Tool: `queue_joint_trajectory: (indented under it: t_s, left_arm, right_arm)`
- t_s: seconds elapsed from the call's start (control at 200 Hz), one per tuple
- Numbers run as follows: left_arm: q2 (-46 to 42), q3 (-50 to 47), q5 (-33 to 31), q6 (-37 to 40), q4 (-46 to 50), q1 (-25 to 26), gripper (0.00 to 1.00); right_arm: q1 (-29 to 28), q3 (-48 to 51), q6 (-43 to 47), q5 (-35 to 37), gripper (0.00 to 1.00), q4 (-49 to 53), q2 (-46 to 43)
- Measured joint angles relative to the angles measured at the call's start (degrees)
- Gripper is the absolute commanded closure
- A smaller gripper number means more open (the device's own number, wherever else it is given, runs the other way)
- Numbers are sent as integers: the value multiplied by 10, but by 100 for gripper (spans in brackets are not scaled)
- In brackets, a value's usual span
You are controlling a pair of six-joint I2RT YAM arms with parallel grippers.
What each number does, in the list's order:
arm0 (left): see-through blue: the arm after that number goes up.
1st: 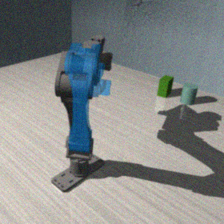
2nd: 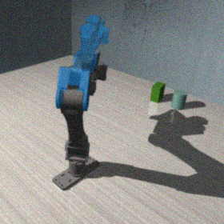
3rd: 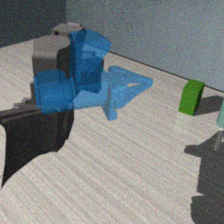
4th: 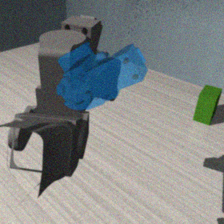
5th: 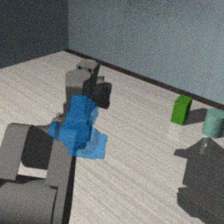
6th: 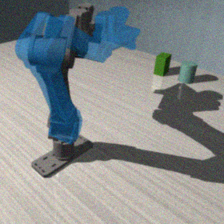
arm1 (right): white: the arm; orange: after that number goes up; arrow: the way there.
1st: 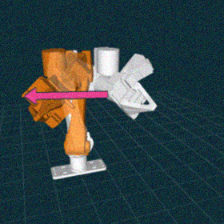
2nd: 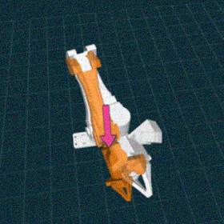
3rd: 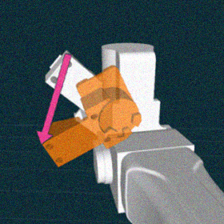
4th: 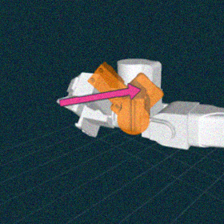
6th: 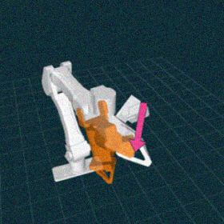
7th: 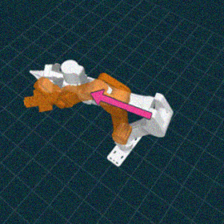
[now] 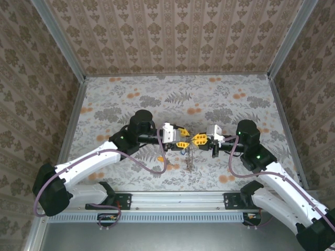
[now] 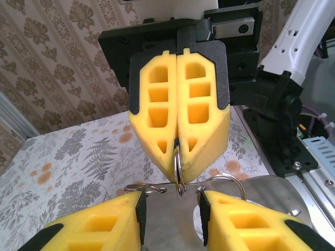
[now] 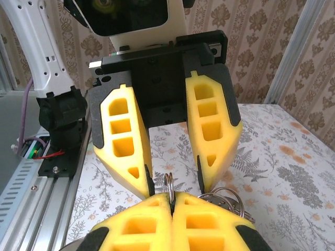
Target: Put the keys on the keyring
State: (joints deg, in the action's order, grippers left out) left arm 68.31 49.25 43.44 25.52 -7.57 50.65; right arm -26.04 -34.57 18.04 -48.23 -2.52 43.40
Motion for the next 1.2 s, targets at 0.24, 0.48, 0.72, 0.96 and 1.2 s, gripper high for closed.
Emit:
queue_joint_trajectory:
  t_s: [0.24,0.48,0.72,0.96,1.2]
  left_arm:
    - [26,45,13,9,28,3,86]
    - [33,61,1,20,62,9,100]
    - [43,122,-85,71,199,30,100]
    - [87,236,-163,110,344,43,100]
    - [136,289,-184,129,421,52,100]
  right_arm:
    - [0,0,2,14,100,6,-6]
    - [2,-1,9,31,87,25,-13]
    - [0,-69,124,78,69,178,-13]
    - [0,-121,195,117,65,299,17]
    - [0,-122,184,141,69,306,33]
